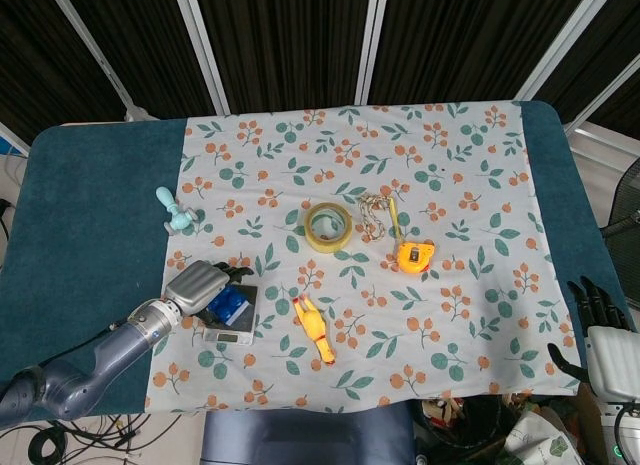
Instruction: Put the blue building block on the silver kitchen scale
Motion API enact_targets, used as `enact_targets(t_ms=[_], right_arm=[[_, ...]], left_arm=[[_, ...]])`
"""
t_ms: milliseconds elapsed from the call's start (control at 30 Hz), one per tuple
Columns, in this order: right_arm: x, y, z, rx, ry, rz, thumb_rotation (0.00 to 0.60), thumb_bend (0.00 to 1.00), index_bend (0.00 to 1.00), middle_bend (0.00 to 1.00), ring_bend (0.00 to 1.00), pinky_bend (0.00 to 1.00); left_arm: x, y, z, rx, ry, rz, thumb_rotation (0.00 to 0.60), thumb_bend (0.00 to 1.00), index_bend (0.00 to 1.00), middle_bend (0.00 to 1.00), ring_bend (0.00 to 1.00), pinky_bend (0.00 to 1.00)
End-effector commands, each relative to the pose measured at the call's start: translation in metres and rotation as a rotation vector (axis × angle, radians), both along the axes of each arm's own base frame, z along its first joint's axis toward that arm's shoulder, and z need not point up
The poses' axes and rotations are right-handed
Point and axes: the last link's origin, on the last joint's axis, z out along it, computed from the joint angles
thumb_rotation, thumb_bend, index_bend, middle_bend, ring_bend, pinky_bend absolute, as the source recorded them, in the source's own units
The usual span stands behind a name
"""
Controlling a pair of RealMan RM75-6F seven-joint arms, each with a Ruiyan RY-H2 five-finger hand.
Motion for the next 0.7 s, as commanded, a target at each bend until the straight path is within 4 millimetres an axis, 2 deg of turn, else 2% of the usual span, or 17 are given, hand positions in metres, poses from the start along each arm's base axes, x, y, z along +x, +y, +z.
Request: enact_targets(t_ms=[33, 200, 333, 500, 700], right_arm=[[0.0, 0.0, 0.0, 0.0, 0.001, -0.001, 0.6, 0.19, 0.0, 0.0, 0.05, 0.18], [0.0, 0.0, 0.0, -0.001, 0.001, 0.0, 0.6, 0.19, 0.0, 0.0, 0.05, 0.18], [0.0, 0.0, 0.0, 0.001, 0.0, -0.001, 0.6, 0.19, 0.0, 0.0, 0.05, 0.18], [0.0, -0.001, -0.001, 0.003, 0.005, 0.003, 0.6, 0.19, 0.0, 0.0, 0.05, 0.18], [0.0, -0.001, -0.002, 0.005, 0.01, 0.001, 0.6, 0.19, 0.0, 0.0, 0.05, 0.18]], left_arm=[[0.006, -0.006, 0.001, -0.026, -0.042, 0.003, 0.6, 0.0, 0.09, 0.21, 0.14, 0.45], [0.01, -0.005, 0.013, -0.03, -0.085, 0.025, 0.6, 0.0, 0.09, 0.18, 0.12, 0.39], [0.013, 0.002, 0.032, 0.041, -0.141, 0.029, 0.6, 0.0, 0.09, 0.18, 0.11, 0.34], [0.01, 0.01, 0.069, 0.167, -0.255, 0.024, 0.6, 0.0, 0.1, 0.18, 0.11, 0.33], [-0.012, -0.005, 0.113, 0.232, -0.29, 0.045, 0.6, 0.0, 0.11, 0.18, 0.11, 0.32]])
